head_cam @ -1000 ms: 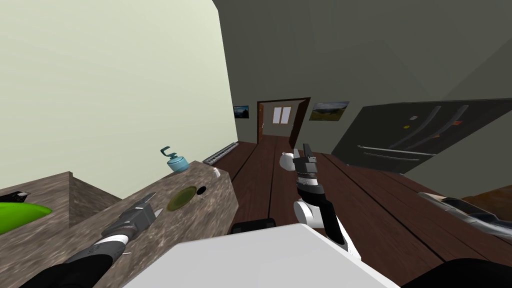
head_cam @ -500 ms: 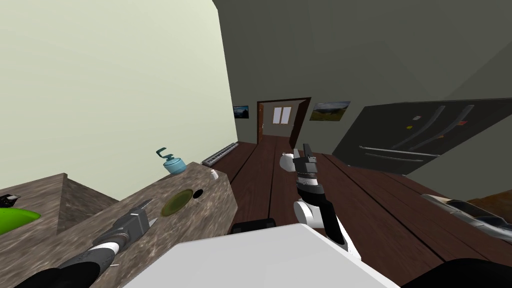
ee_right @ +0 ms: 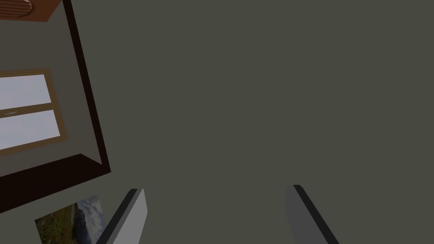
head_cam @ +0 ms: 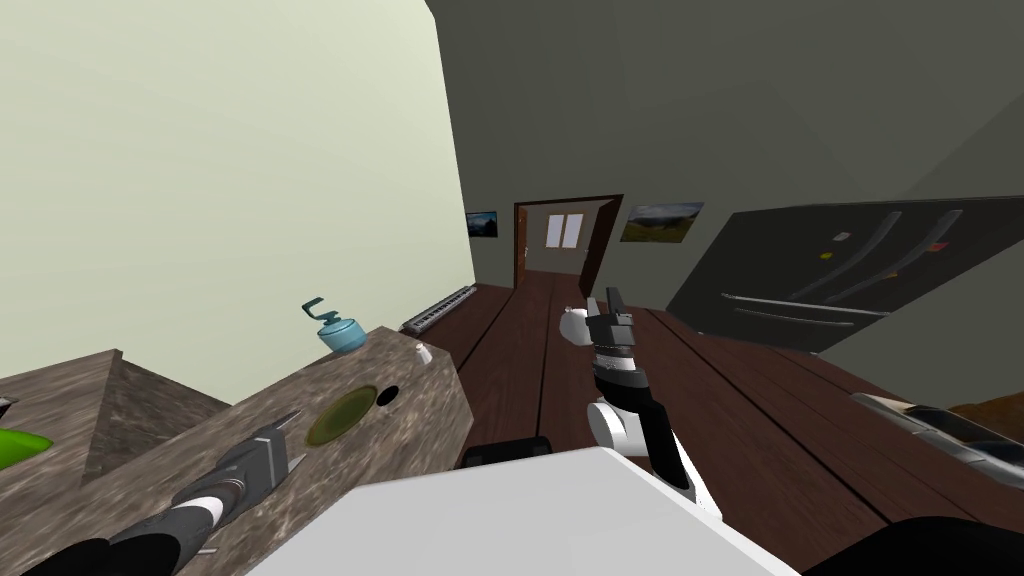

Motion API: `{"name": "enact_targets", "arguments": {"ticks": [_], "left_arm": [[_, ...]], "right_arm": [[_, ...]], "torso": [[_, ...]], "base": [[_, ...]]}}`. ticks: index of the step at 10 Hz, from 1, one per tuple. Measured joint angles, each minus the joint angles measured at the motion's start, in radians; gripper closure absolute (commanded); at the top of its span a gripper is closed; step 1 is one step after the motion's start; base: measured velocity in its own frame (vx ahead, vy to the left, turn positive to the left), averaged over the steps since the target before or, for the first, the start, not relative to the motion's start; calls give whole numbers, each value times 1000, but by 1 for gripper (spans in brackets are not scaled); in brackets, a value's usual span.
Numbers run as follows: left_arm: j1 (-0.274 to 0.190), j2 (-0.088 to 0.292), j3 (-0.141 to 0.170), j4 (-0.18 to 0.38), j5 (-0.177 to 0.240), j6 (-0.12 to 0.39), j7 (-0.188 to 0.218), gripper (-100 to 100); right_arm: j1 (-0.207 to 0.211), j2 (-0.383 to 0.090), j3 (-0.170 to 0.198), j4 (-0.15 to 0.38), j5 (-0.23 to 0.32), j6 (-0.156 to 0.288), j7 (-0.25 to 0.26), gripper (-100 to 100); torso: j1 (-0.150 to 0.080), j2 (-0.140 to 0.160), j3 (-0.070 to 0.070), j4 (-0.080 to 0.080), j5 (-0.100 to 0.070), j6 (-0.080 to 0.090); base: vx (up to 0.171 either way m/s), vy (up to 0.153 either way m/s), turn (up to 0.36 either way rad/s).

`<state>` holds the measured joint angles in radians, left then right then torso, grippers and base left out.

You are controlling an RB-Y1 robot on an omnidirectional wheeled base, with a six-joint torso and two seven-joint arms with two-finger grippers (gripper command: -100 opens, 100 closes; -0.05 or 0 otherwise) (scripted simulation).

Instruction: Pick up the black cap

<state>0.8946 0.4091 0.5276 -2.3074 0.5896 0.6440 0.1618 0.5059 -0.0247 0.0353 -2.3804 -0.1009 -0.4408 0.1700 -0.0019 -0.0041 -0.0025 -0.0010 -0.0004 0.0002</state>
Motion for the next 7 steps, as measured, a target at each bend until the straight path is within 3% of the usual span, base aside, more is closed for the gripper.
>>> {"name": "enact_targets", "arguments": {"ticks": [7], "left_arm": [[11,50,23,1,61,189,34,-100]], "right_arm": [[0,0,0,0,0,0,0,0]], "torso": [[0,-1,-1,0,0,0]], "base": [[66,-20,9]]}}
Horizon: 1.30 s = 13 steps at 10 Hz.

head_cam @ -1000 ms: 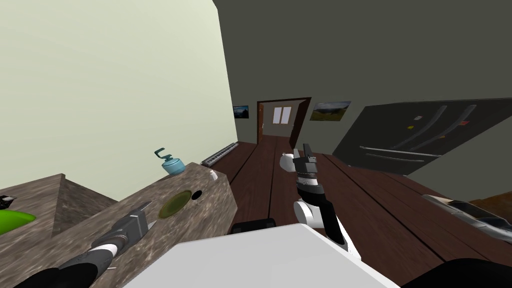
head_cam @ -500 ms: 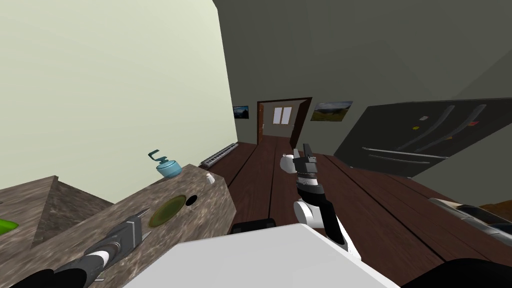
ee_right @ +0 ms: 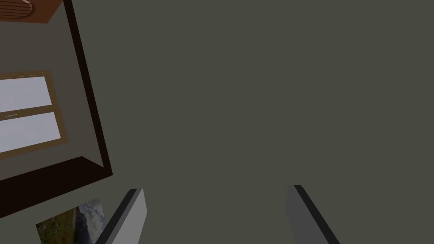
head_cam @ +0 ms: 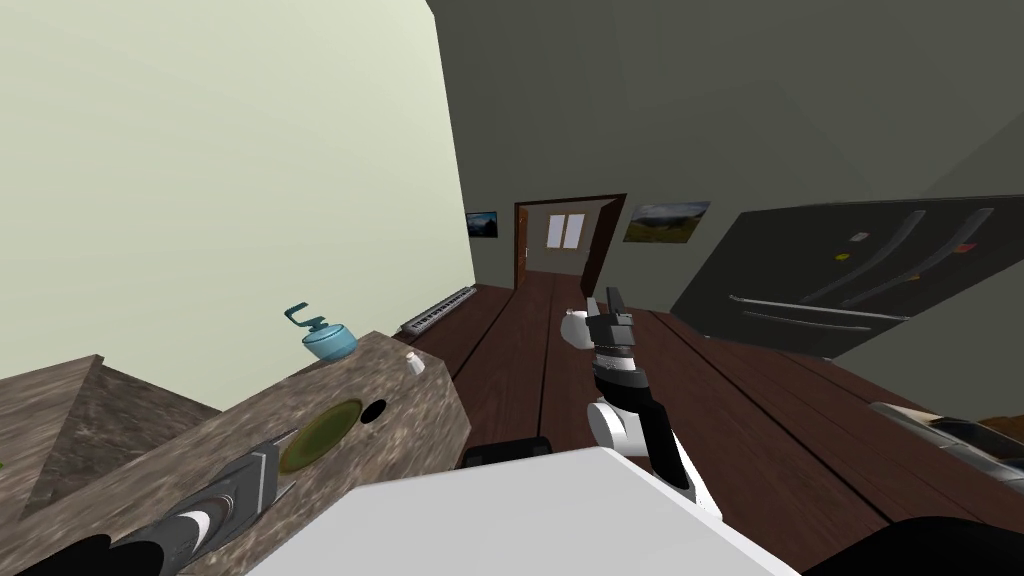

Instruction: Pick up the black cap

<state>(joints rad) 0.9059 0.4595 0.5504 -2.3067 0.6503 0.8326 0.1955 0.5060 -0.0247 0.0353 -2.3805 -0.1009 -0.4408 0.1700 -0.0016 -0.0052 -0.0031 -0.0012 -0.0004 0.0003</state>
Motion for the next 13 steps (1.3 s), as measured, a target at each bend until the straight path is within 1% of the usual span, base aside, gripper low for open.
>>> {"name": "enact_targets", "arguments": {"ticks": [1,3,6,7,10,12,13], "left_arm": [[7,11,5,-3,16,31,7,-100],[13,31,11,4,43,78,12,-100],[11,56,15,3,66,165,33,-100],[7,65,11,9,73,193,39,-100],[14,86,15,8,102,266,51,-100],[7,103,12,7,112,318,67,-100],[14,110,16,4,127,345,71,-100]], "right_arm": [[0,0,0,0,0,0,0,0],[0,0,0,0,0,0,0,0],[0,0,0,0,0,0,0,0],[0,0,0,0,0,0,0,0],[0,0,0,0,0,0,0,0],[0,0,0,0,0,0,0,0],[0,0,0,0,0,0,0,0]], "torso": [[0,0,0,0,0,0],[0,0,0,0,0,0],[0,0,0,0,0,0],[1,-1,0,0,0,0],[1,1,0,0,0,0],[1,0,0,0,0,0],[1,-1,0,0,0,0]], "base": [[69,-17,6],[78,-25,12],[86,-21,15],[77,-18,6],[79,-16,14],[85,-13,11],[70,-7,9]]}}
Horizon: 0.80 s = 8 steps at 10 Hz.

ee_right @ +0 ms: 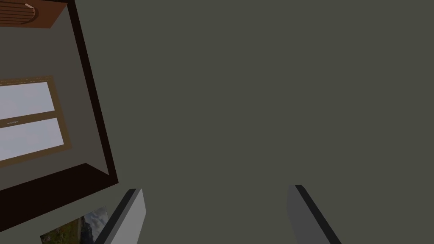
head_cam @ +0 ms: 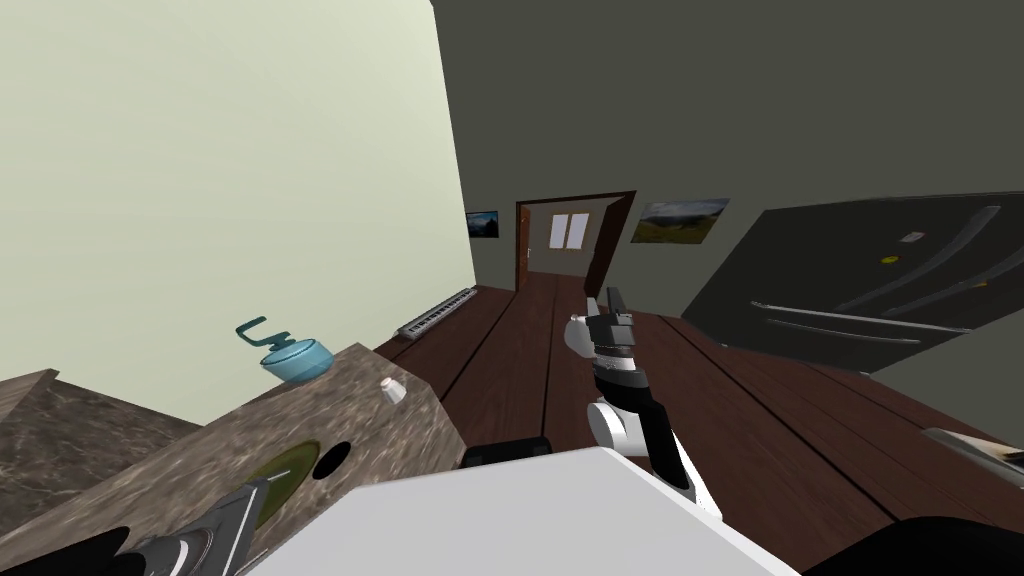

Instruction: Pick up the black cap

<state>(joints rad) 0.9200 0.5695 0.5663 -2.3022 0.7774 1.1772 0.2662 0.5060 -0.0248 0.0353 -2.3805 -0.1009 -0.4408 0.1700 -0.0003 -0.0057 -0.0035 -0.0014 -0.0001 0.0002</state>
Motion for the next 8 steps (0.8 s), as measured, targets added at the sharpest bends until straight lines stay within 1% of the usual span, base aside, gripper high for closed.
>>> {"name": "enact_targets", "arguments": {"ticks": [1,3,4,8], "left_arm": [[-4,4,-5,3,0,18,4,-100],[-9,24,-10,9,20,72,17,-100],[-15,30,-13,11,23,93,23,-100],[-28,58,-32,17,43,194,51,-100]], "right_arm": [[0,0,0,0,0,0,0,0],[0,0,0,0,0,0,0,0],[0,0,0,0,0,0,0,0],[0,0,0,0,0,0,0,0]], "torso": [[0,1,0,0,0,0],[0,-1,0,0,0,0],[0,0,0,0,0,0],[2,-3,-2,-1,1,0]], "base": [[69,-17,11],[100,-12,15],[85,-2,11],[118,10,8]]}}
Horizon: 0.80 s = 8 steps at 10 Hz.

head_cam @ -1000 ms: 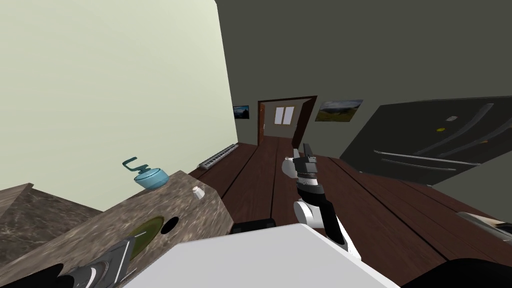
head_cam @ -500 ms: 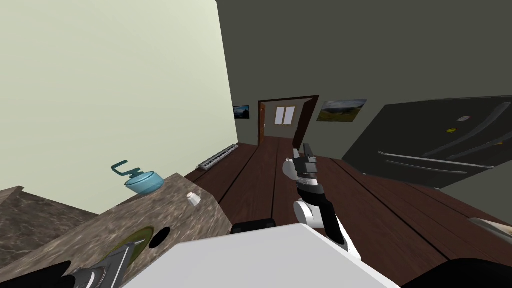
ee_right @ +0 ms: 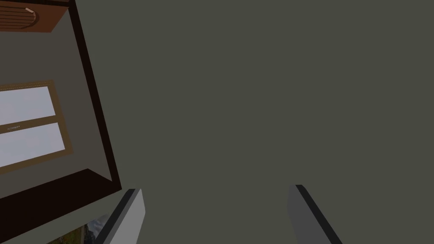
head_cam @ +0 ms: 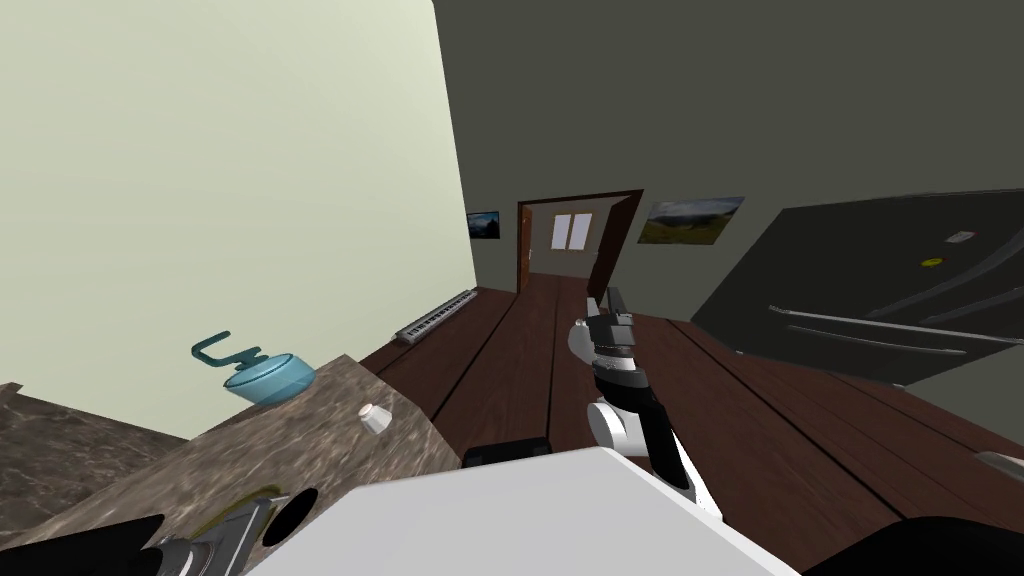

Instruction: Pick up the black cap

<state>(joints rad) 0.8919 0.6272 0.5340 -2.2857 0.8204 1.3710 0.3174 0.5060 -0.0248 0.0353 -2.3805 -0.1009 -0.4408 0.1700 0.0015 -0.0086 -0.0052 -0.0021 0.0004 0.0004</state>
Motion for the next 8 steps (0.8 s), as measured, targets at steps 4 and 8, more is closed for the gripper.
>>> {"name": "enact_targets", "arguments": {"ticks": [4,8], "left_arm": [[-13,6,-9,21,1,15,2,-100],[-32,-7,-35,82,-24,-25,-23,100]], "right_arm": [[0,0,0,0,0,0,0,0],[0,0,0,0,0,0,0,0]], "torso": [[-1,9,5,2,0,0],[-1,10,6,2,0,0]], "base": [[9,-4,-20],[-7,-5,-17]]}}
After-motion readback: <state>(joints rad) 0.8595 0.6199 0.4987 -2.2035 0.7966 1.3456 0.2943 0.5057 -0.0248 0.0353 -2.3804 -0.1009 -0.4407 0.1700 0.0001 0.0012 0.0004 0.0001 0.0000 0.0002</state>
